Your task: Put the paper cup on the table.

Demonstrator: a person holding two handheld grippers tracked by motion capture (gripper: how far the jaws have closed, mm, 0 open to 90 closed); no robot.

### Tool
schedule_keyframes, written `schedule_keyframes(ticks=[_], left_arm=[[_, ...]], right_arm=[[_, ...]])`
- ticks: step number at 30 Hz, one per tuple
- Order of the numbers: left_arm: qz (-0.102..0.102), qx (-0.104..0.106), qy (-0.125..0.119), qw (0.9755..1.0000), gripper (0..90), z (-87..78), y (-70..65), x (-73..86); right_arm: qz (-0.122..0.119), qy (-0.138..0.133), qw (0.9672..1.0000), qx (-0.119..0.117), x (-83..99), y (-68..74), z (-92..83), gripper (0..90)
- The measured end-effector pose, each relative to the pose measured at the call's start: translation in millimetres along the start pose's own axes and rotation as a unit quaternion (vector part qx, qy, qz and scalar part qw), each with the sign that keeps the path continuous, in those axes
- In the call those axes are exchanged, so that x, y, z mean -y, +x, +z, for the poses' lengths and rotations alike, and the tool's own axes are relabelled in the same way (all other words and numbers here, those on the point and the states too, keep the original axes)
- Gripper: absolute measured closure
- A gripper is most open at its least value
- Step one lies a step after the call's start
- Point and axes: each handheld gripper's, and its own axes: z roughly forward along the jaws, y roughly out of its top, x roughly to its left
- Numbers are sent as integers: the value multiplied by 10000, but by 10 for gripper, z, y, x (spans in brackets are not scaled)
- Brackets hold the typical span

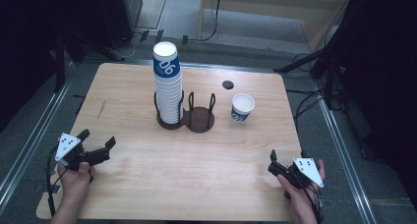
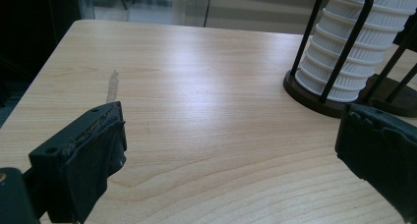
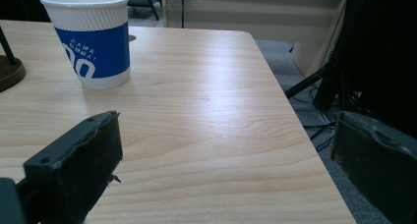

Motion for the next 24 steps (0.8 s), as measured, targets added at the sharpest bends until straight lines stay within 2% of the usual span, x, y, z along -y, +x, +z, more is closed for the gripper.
schedule_keyframes(ticks=[6,8,9,10,11,12,13,14,15,16,18,24], left_arm=[[-5,3,-2,10000,0,-1,-1,1],[-3,-1,-8,10000,0,0,-2,1],[-3,2,-13,10000,0,0,-2,1],[-1,2,-12,10000,0,0,-3,2],[0,4,-13,10000,0,0,-3,1],[-1,7,-13,10000,0,0,-3,2],[1,8,-12,10000,0,0,-3,1],[1,9,-13,10000,0,0,-4,1],[8,5,1,10000,0,0,-4,1],[13,8,0,10000,0,2,-5,1],[16,10,3,10000,0,4,-4,1],[35,7,22,10000,0,11,-11,1]], right_arm=[[-48,-60,10000,29,28,-36,-86,0],[-295,-97,9995,94,48,-35,-136,5],[-445,-111,9988,186,62,-34,-170,31],[-572,-145,9975,390,79,-34,-208,68],[-536,-252,9969,511,95,-43,-250,90],[-345,-327,9977,488,102,-72,-283,91],[-118,-251,9985,476,103,-110,-303,92],[53,77,9990,433,100,-165,-320,92],[114,365,9986,375,96,-190,-319,92],[195,499,9980,333,92,-211,-312,92],[212,393,9987,247,98,-221,-329,92],[200,563,9979,259,93,-197,-312,91]])
